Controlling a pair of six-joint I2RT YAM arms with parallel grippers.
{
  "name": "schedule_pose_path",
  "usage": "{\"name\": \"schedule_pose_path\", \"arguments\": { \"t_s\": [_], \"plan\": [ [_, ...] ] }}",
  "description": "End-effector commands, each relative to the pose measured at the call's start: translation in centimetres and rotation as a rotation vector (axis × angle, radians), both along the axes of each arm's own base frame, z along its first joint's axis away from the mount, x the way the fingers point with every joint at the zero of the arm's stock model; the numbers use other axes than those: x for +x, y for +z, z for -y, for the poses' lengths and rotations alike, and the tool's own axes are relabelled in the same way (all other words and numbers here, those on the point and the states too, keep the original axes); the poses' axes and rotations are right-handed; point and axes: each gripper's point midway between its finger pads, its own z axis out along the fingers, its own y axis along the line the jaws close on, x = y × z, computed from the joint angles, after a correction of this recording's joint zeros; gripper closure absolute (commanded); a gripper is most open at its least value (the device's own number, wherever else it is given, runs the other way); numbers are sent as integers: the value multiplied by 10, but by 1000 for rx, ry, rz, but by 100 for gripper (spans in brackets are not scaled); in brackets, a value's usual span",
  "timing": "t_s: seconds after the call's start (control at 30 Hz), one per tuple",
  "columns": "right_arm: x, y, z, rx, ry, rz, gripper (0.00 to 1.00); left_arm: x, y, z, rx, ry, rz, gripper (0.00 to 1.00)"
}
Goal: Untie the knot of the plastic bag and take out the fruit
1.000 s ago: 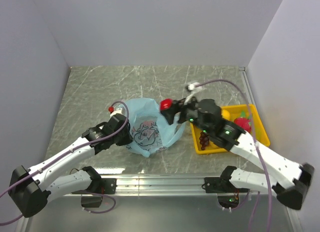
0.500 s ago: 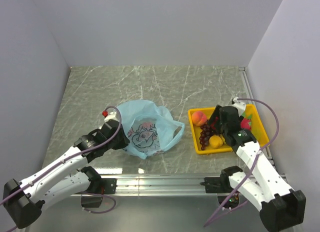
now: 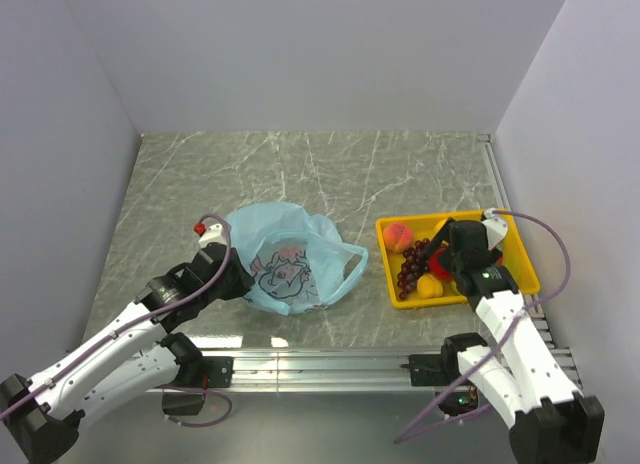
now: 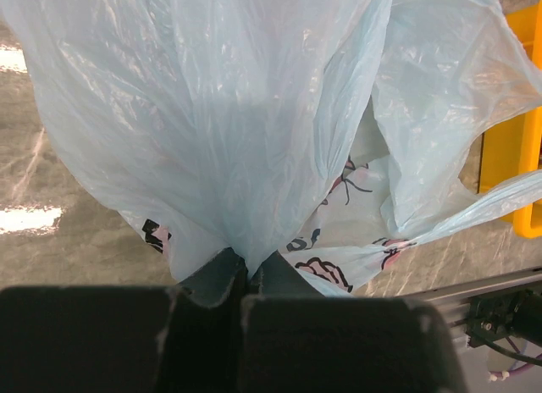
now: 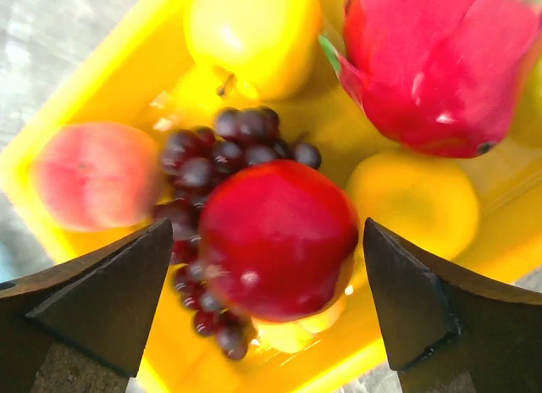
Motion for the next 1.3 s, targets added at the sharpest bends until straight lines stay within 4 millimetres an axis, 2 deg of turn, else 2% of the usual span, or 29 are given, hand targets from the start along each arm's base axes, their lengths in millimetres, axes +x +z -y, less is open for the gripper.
{"name": "schedule_pose_path", "arguments": {
  "t_s": [0.0, 0.07, 0.13, 0.17, 0.23, 0.27, 0.3, 0.33, 0.37, 0.43, 0.47, 0.5, 0.57, 0.6, 0.63, 0.7, 0.77, 0.8, 0.87, 0.9, 1.0, 1.1, 1.2, 1.27],
  "plan": [
    [7, 68, 2, -1, 16, 180, 0, 6, 15, -3, -14, 33, 47, 99],
    [2, 83, 1, -11, 44, 198, 0, 8, 16, -4, -13, 40, 53, 99],
    [-3, 109, 0, -15, 73, 255, 0, 10, 18, -8, -4, 61, 60, 99],
    [-6, 130, 0, -12, 77, 316, 0, 10, 20, -11, -2, 77, 62, 100],
    [-15, 149, 3, -33, 91, 361, 0, 14, 23, -28, 44, 167, 78, 99],
    [-18, 159, 4, -43, 97, 390, 0, 15, 32, -34, 35, 217, 86, 99],
    [-26, 182, 5, -47, 101, 461, 0, 16, 37, -41, 46, 246, 95, 99],
    [-33, 190, 8, -68, 107, 475, 0, 15, 40, -53, 82, 289, 108, 99],
    [-39, 209, 9, -78, 113, 524, 0, 16, 56, -57, 57, 312, 141, 99],
    [-54, 226, 13, -112, 129, 572, 0, 16, 71, -66, 53, 343, 180, 96],
    [-60, 233, 14, -120, 135, 589, 0, 17, 88, -73, 35, 365, 230, 94],
    [-70, 248, 15, -127, 138, 637, 0, 17, 96, -76, 29, 374, 250, 91],
    [-83, 263, 19, -151, 141, 680, 0, 16, 113, -83, 23, 384, 300, 87],
    [-93, 269, 20, -157, 142, 715, 0, 16, 116, -86, 31, 387, 311, 82],
    [-98, 275, 22, -176, 150, 735, 0, 15, 117, -90, 45, 399, 315, 78],
    [-114, 286, 24, -193, 157, 797, 0, 11, 113, -101, 77, 437, 298, 61],
    [-125, 291, 25, -216, 165, 826, 0, 7, 114, -104, 56, 467, 282, 52],
    [-132, 293, 26, -223, 167, 848, 0, 4, 112, -103, 51, 460, 266, 42],
    [-142, 293, 27, -243, 184, 857, 0, 1, 116, -104, 19, 472, 264, 31],
    [-149, 293, 25, -247, 201, 872, 0, -2, 115, -106, 21, 471, 253, 20],
    [-163, 292, 24, -262, 228, 898, 0, -11, 129, -110, -16, 466, 260, 6],
    [-178, 291, 22, -268, 250, 938, 0, -21, 154, -118, -56, 448, 307, 1],
    [-193, 289, 22, -268, 255, 978, 0, -35, 179, -130, -75, 405, 381, 1],
    [-196, 289, 22, -269, 255, 989, 0, -46, 197, -143, -92, 394, 451, 1]
  ]
}}
